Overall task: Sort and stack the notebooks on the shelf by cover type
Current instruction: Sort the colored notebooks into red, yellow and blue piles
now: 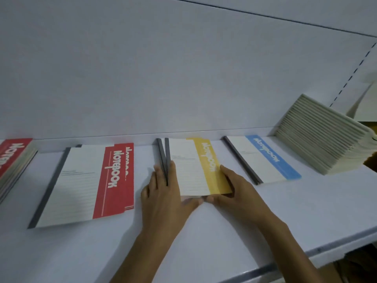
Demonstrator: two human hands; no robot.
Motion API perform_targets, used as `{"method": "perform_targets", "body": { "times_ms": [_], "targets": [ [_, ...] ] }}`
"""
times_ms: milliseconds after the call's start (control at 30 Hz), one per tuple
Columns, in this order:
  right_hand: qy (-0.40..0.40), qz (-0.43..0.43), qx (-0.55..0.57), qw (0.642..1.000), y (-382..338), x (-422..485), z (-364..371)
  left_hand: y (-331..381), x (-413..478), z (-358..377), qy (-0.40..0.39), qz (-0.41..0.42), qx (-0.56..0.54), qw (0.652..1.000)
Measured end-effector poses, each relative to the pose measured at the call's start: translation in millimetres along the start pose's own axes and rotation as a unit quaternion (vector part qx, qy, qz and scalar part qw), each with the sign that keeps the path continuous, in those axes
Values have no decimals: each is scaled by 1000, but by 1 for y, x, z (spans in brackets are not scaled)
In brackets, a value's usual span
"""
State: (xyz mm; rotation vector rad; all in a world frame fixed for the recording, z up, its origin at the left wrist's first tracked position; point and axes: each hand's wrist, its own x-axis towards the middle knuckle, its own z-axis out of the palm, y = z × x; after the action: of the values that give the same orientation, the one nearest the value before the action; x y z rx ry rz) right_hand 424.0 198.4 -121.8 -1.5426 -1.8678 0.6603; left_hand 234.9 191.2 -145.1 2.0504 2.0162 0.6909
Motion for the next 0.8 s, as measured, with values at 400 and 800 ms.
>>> {"method": "perform_targets", "body": {
  "times_ms": [400, 800],
  "targets": [
    [-5, -66, -108, 992, 16, 12, -2, -10, 4, -9, 19, -10, -118, 993],
    [-19, -99, -163, 981, 28, 15, 8, 16, -16, -2, 29, -61, 22, 997]
  ]
}}
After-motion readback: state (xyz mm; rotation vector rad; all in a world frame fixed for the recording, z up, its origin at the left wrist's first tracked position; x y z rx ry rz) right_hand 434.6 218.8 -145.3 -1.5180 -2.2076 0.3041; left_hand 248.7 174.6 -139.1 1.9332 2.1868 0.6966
